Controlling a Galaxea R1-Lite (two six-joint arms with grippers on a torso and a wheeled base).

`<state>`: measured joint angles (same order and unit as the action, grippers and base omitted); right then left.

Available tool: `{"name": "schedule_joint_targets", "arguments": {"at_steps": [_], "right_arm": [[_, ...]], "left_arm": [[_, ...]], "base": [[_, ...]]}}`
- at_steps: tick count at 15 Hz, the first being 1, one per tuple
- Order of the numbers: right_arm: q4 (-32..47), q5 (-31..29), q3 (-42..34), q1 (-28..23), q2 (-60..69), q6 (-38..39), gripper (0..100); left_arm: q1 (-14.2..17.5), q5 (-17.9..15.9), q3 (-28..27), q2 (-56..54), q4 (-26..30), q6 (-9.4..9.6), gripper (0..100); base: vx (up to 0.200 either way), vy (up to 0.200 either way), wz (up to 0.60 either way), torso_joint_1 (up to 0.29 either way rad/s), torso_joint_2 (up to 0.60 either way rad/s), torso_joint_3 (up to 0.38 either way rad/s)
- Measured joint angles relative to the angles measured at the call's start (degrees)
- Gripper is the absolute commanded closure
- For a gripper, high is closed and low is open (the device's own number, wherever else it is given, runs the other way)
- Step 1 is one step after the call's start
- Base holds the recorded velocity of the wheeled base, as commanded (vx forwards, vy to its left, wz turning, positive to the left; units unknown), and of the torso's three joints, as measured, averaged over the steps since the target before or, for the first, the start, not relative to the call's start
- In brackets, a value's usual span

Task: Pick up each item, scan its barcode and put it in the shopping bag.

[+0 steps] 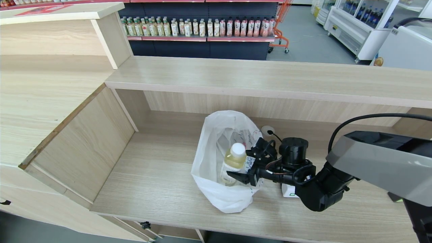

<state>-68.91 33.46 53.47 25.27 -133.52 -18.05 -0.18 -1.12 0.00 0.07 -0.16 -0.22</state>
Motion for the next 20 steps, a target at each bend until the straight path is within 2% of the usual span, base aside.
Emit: {"name": "schedule_joint_targets", "arguments": {"at_steps": [3,5,8,11,13,16,20], "right_arm": [[0.68,0.66,0.05,0.09,1.35,1.45,0],[1.34,1.49,-0.49,0.05,4.34,5.90,0],[6.84,1.54,-2.86,-0.11,12.82,11.06,0],[13.41,-0.32,-8.72,-1.55,24.93,13.08,0],[22.66,-7.66,-12.21,-5.18,34.24,13.87,0],[42.69,-16.69,-15.68,-15.24,47.12,14.03,0],[49.24,-20.31,-26.55,-26.59,60.04,13.85,0]], "left_arm": [[0.00,-0.02,0.00,0.00,0.00,-0.02,0],[-0.02,-0.02,0.00,0.00,0.00,-0.02,0],[0.02,0.00,0.00,0.00,0.00,0.00,0],[0.02,-0.02,0.00,0.02,0.00,0.00,0],[0.00,-0.02,0.00,0.02,0.02,0.00,0],[0.02,-0.02,0.00,0.02,0.02,0.00,0],[0.02,-0.07,0.00,0.02,0.00,-0.05,0]], "base": [[0.000,0.000,0.00,0.000,0.00,0.000],[0.000,0.000,0.00,0.000,0.00,0.000],[0.000,0.000,0.00,0.000,0.00,0.000],[0.000,0.000,0.00,0.000,0.00,0.000],[0.000,0.000,0.00,0.000,0.00,0.000],[0.000,0.000,0.00,0.000,0.00,0.000],[0.000,0.000,0.00,0.000,0.00,0.000]]}}
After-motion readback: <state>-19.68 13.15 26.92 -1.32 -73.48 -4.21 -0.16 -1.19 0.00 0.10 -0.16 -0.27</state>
